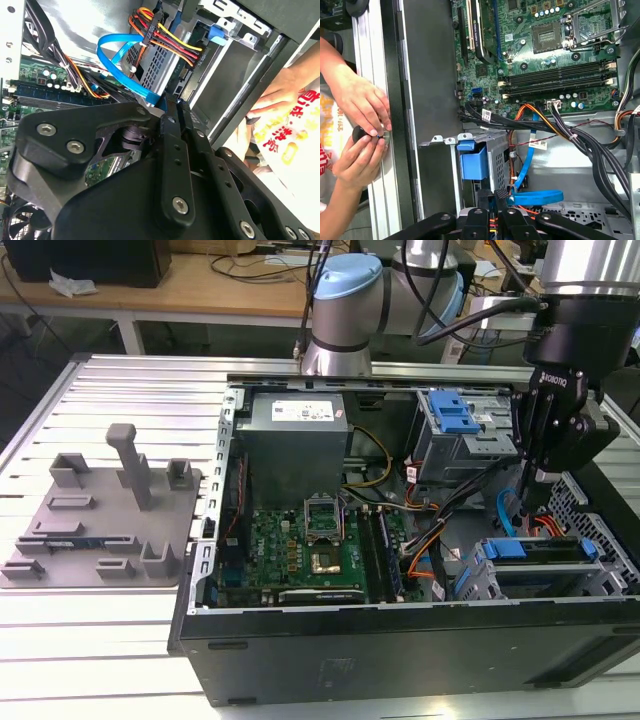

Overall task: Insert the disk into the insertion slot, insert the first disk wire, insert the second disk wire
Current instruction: 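Insert the second disk wire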

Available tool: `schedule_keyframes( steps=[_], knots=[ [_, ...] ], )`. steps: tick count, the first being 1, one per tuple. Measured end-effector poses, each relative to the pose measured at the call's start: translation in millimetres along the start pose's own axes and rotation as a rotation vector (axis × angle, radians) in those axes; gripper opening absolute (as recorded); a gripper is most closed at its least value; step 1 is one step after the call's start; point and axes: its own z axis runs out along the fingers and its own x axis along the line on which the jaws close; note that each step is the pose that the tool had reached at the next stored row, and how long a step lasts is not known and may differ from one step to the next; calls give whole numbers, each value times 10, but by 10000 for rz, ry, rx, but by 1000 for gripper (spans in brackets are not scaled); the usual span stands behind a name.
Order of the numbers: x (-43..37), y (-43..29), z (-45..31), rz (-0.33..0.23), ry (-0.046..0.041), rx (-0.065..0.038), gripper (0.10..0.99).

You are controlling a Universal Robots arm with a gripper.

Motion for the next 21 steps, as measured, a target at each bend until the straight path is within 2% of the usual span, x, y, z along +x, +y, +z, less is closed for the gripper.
schedule_keyframes(
  steps=[5, 7, 8, 13, 14, 16, 21],
  knots=[
    [10, -1, 7, -1, -20, -2, 161],
    [53, -5, 25, -2, -102, -9, 161],
    [92, -8, 42, -3, -188, -17, 161],
    [180, -16, 78, -2, -691, -44, 161],
    [207, -19, 83, -1, -942, -55, 161],
    [248, -22, 84, -4, -1290, -79, 161],
    [321, -29, 88, -17, -1840, -124, 161]
  ],
)
